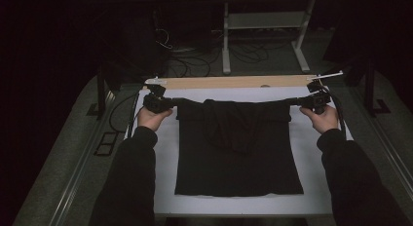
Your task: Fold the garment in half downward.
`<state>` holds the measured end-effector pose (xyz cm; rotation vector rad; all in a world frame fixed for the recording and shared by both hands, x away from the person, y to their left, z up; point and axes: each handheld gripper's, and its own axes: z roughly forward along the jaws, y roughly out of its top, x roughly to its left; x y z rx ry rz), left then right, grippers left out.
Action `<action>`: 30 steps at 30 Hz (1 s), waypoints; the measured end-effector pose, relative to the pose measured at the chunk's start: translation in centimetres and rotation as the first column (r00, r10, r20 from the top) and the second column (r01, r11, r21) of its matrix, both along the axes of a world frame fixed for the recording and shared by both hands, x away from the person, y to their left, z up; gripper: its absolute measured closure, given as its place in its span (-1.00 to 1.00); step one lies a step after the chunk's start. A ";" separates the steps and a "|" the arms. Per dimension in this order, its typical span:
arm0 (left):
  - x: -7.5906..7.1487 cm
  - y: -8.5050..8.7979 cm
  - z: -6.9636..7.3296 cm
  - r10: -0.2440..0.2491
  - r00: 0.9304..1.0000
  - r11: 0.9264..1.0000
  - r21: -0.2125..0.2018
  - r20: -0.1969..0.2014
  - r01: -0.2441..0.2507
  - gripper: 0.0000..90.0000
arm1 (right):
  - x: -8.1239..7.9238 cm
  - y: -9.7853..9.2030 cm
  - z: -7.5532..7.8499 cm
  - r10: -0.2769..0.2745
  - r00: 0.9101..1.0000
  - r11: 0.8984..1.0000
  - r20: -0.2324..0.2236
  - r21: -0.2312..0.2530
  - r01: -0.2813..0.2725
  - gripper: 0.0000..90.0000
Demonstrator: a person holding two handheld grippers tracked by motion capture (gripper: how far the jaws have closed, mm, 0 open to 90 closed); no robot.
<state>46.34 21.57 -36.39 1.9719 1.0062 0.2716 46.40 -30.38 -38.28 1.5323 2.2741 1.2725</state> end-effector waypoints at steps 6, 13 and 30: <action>0.7 -0.3 -0.1 0.006 1.000 1.000 0.002 0.004 -0.007 0.95 | 0.5 0.0 0.3 -0.008 1.000 1.000 0.002 -0.009 0.008 0.91; 1.1 -0.4 -1.0 0.026 0.999 1.000 -0.004 -0.028 -0.026 0.94 | 0.8 0.1 -0.3 -0.013 1.000 1.000 -0.016 -0.008 0.013 0.89; 0.0 1.9 -3.4 0.075 0.991 0.989 -0.122 -0.112 -0.088 -0.40 | 0.1 -0.7 -2.8 -0.039 0.999 0.996 -0.024 0.076 0.041 -0.17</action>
